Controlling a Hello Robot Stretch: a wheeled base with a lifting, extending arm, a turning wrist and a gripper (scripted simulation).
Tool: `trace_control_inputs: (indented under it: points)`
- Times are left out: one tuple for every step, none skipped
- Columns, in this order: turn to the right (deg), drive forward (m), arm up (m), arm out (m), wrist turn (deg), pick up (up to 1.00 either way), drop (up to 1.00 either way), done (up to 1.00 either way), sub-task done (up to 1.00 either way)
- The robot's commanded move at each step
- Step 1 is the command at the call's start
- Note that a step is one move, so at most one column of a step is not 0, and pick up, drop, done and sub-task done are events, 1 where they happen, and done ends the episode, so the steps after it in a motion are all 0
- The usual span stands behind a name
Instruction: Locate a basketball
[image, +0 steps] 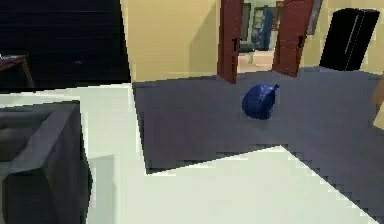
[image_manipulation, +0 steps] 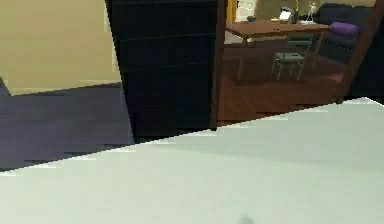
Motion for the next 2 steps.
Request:
trace_control_inputs:
  points:
    - [0.0,1.00,0.00,0.00,0.0,0.00,0.00,0.00,0.00]
    - [3.0,0.00,0.00,0.00,0.0,0.00,0.00,0.00,0.00]
